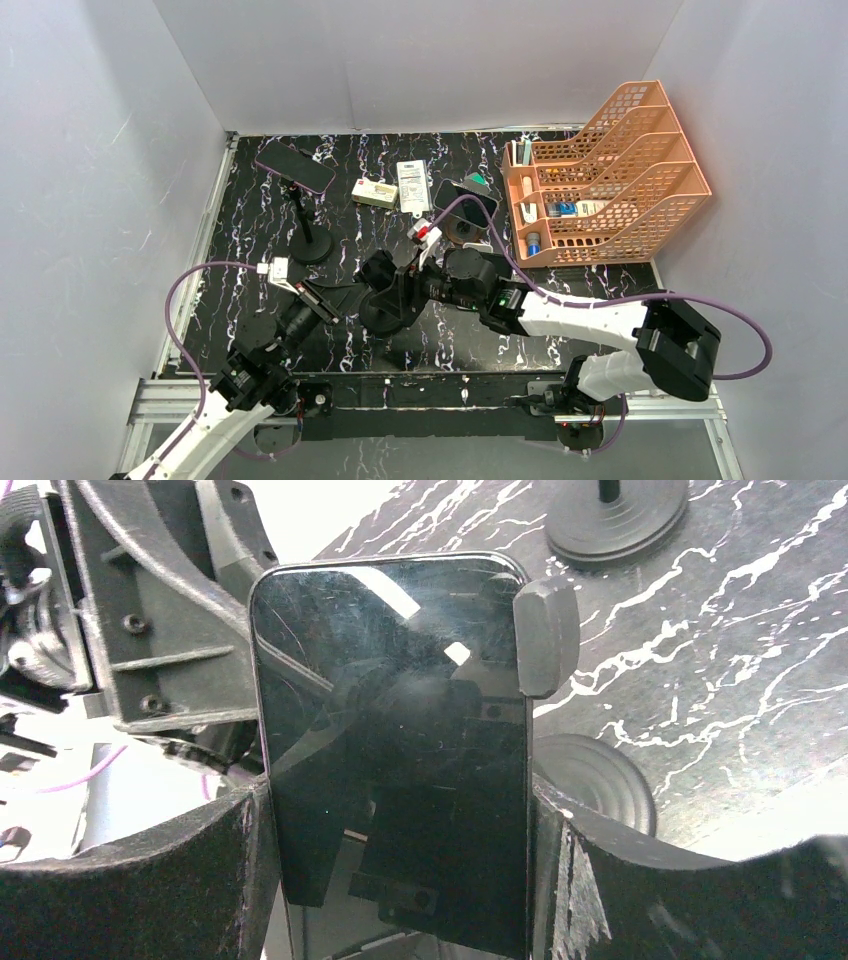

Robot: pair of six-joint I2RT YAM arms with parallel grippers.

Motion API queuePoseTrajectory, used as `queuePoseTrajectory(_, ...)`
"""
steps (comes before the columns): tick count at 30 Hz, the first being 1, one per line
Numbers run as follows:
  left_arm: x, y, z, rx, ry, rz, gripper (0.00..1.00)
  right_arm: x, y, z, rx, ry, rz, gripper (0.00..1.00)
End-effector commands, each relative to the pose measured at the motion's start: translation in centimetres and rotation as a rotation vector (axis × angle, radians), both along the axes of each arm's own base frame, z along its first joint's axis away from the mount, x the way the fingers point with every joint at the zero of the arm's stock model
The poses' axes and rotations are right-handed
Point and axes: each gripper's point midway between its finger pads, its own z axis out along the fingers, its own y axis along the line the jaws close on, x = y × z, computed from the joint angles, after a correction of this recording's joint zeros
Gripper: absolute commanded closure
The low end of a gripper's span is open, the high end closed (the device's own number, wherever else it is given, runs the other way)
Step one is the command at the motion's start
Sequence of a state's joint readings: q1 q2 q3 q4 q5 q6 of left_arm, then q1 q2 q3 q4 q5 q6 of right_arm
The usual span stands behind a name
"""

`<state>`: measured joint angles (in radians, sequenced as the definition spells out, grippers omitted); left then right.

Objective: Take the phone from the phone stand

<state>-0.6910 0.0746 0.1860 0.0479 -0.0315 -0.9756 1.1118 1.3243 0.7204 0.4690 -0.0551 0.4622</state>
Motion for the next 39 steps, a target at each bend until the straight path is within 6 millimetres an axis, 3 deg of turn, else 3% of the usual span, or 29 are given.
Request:
queuePoseTrajectory(1,0.3,0.3,-4.5,0.155,0.114,0.018,1.00,2.2,-1.5,1.4,0.082,0.056,-0.096,0.99)
queuePoseTrajectory(7,0.7,0.2,-4.2,0.195,0.125,0.016,1.00,-0.9,-1.3,4.4,0.170,0.087,0.057,0.99)
queuePoseTrajectory(16,0.8,0.3,-3.2,0.238,0.131,0.020,0.98,-3.7,-2.1,8.1,0.232,0.092,0.179,0.99)
queuePoseTrajectory(21,0.9,0.0,-2.3,0.247,0.130,0.006,0.78,-5.0,-2.7,10.3,0.265,0.079,0.237,0.99)
queuePoseTrajectory(27,0.9,-0.4,0.4,0.218,0.111,-0.008,0.40,-4.7,-3.5,13.4,0.283,0.007,0.213,0.99)
queuePoseTrajectory(34,0.7,-0.3,4.8,0.266,0.061,-0.023,0.29,-3.1,-4.2,16.3,0.320,-0.077,0.117,0.99)
queuePoseTrajectory(39,0.3,1.7,6.8,0.353,0.000,0.022,0.22,-1.4,-5.1,19.2,0.440,-0.120,0.002,0.99)
